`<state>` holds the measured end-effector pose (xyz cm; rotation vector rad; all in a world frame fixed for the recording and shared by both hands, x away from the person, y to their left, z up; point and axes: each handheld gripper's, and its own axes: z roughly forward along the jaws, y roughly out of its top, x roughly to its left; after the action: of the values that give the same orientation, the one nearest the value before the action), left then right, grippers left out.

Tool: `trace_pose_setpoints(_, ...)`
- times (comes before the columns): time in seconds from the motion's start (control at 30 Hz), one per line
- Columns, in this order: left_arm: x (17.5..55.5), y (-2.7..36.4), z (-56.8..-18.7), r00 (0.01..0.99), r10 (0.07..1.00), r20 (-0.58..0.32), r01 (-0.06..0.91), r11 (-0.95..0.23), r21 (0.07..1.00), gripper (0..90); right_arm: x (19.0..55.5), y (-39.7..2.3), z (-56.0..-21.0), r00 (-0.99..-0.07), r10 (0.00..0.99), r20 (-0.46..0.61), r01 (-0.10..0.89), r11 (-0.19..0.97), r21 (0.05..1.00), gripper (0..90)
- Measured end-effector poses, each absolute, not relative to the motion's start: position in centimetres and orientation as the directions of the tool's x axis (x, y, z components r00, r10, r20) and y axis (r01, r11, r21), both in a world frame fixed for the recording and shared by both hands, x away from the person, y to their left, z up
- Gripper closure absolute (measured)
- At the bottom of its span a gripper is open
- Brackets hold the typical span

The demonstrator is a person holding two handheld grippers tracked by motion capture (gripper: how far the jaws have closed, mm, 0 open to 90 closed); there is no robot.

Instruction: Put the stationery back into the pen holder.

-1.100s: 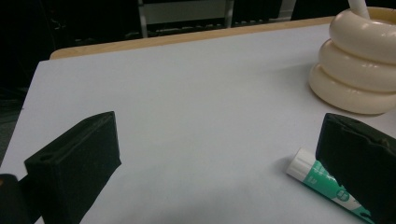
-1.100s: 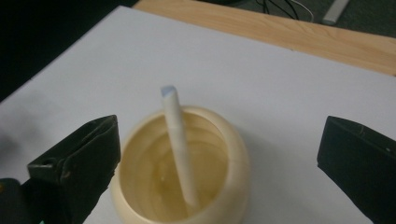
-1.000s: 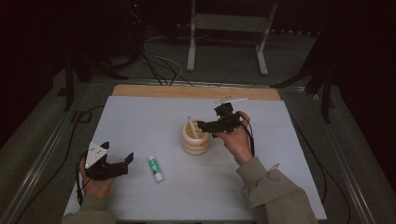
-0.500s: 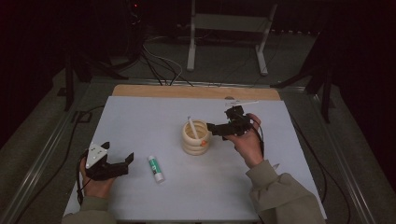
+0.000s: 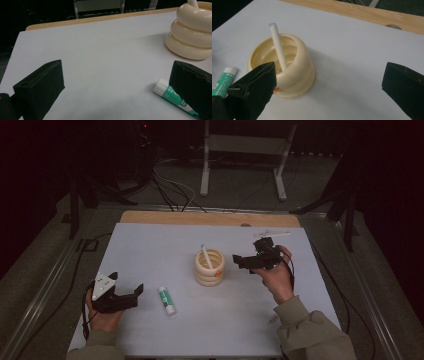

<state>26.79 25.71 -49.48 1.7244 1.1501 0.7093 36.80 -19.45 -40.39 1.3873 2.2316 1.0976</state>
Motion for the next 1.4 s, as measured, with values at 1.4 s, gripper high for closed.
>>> trace_pose_setpoints(1.4,27.0,25.4,-49.7,0.398,0.917,-0.020,0.405,-0.156,0.901,0.4,32.7,-27.6,-42.9,-0.416,0.902,0.119,0.711,0.241,0.661,0.0)
